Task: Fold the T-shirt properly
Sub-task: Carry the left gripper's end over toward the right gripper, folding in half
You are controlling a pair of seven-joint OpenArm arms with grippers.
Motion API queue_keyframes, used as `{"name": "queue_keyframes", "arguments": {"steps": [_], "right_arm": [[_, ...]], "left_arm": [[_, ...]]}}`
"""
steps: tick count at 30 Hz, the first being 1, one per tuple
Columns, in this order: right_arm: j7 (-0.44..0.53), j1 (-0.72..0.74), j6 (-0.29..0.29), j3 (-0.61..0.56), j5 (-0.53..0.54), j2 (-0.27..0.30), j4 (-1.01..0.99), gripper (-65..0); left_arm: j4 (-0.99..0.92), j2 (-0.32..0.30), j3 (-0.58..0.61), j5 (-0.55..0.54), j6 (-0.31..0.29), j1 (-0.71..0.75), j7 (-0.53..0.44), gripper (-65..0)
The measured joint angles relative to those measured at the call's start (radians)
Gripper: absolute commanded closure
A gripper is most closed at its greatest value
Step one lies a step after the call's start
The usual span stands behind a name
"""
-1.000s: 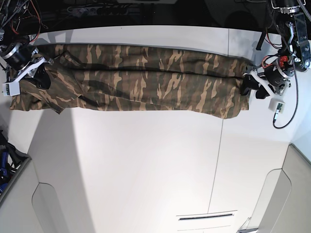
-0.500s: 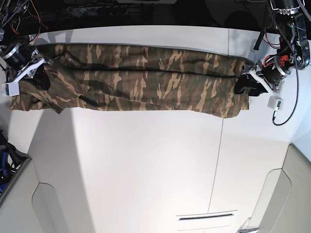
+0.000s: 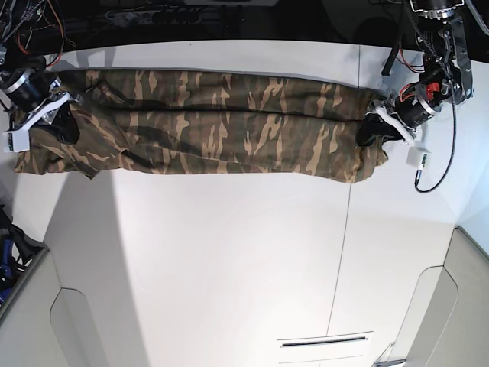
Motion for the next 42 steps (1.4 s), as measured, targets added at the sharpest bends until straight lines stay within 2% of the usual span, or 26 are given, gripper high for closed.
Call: {"name": "queue_keyframes", "arguments": {"steps": [1,9,15,24,28,33,36,38,42], "right_arm": [[0.000,0.000,0.000,0.000,0.000,0.000,0.000,0.0],[0.000,0.000,0.000,0.000,0.000,0.000,0.000,0.0],[-0.058,0.000,0.000,0.000,0.051,-0.001,0.000,0.0],[-0.057,0.000,0.000,0.000,0.079,-0.002,0.000,0.0],[-0.057,0.000,0.000,0.000,0.079,-0.002,0.000,0.0],[-0.053,0.000,0.000,0.000,0.079,-0.002,0.000,0.0],[-0.053,0.000,0.000,0.000,0.080,-0.002,0.000,0.0],[-0.053,0.000,0.000,0.000,0.079,-0.002,0.000,0.0],[-0.053,0.000,0.000,0.002,0.080,-0.002,0.000,0.0]], "left_arm": [[0.000,0.000,0.000,0.000,0.000,0.002,0.000,0.0],[-0.003,-0.021,0.005,0.038,-0.004,-0.016,-0.037,0.0],[-0.005,-0.119,0.005,0.074,-0.003,-0.102,-0.008,0.0],[0.052,-0.255,0.006,0.098,-0.003,-0.187,0.055,0.0],[0.164,-0.252,0.006,0.075,0.010,-0.180,0.117,0.0],[0.360,-0.258,0.033,0.000,0.029,-0.141,0.116,0.0],[0.448,-0.258,0.123,0.009,0.068,-0.115,0.112,0.0],[0.457,-0.255,0.201,0.012,0.071,-0.111,0.112,0.0],[0.456,-0.180,0.328,0.093,0.083,-0.112,0.080,0.0]]}}
